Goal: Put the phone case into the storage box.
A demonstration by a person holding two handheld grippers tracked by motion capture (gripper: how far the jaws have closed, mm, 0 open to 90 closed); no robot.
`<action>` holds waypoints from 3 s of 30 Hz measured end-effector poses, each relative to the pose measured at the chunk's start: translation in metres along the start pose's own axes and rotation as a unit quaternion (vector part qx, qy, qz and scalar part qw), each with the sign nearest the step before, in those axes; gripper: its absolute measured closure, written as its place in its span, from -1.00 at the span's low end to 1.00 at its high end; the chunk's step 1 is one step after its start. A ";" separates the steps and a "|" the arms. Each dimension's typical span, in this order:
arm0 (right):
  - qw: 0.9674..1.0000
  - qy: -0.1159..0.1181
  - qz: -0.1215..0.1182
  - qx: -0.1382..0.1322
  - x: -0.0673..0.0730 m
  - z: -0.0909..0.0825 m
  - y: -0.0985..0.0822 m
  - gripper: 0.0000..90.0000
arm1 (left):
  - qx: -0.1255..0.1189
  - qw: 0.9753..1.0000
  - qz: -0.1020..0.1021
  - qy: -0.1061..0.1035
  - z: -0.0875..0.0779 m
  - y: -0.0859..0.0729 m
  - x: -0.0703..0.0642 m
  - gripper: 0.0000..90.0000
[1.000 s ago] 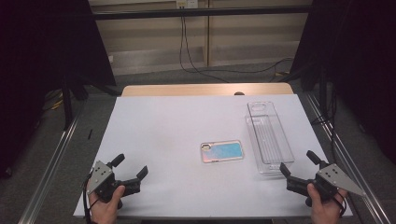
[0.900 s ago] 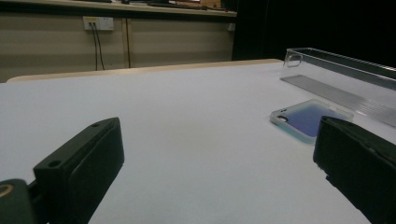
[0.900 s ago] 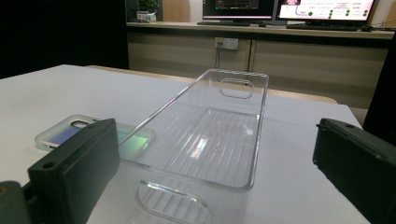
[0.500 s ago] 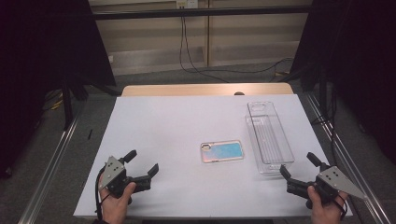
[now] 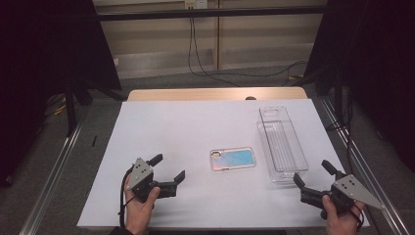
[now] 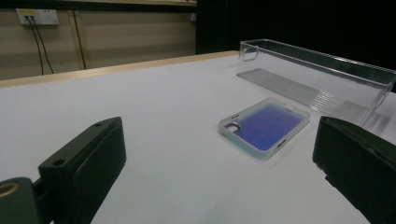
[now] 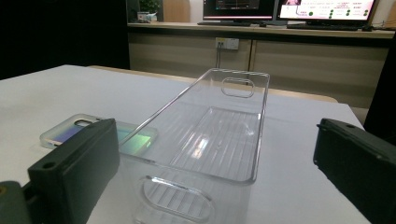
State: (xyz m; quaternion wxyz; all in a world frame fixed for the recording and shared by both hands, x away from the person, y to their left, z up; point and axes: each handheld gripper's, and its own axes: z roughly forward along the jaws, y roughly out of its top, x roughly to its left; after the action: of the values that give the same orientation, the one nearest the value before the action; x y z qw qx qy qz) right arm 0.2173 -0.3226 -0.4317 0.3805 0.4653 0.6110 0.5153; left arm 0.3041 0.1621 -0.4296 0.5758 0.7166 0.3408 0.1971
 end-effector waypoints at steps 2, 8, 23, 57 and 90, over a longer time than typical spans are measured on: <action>1.000 0.000 0.001 -0.001 0.000 0.000 0.000 -1.00 | 0.001 1.000 0.003 -0.004 0.004 0.001 -0.002 -0.95; 1.000 0.001 0.001 -0.001 0.000 0.000 0.000 -1.00 | -0.002 1.000 0.003 -0.007 0.014 0.004 -0.006 -0.95; 1.000 0.004 0.000 -0.001 0.001 0.000 0.000 -1.00 | -0.005 0.999 0.012 -0.031 0.038 0.018 -0.010 -0.96; 1.000 0.007 -0.001 -0.001 0.000 0.000 0.000 -1.00 | -0.007 0.998 0.032 -0.044 0.090 0.037 -0.018 -0.66; 1.000 0.010 -0.004 -0.002 0.001 -0.001 0.000 -1.00 | 0.039 0.993 0.032 -0.111 0.090 0.040 -0.018 1.00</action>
State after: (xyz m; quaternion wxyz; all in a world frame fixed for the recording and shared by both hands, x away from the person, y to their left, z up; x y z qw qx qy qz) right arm 0.2165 -0.3217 -0.4317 0.3775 0.4568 0.6159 0.5191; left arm 0.3627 0.0829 -0.4120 0.5747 0.7667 0.2591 0.1216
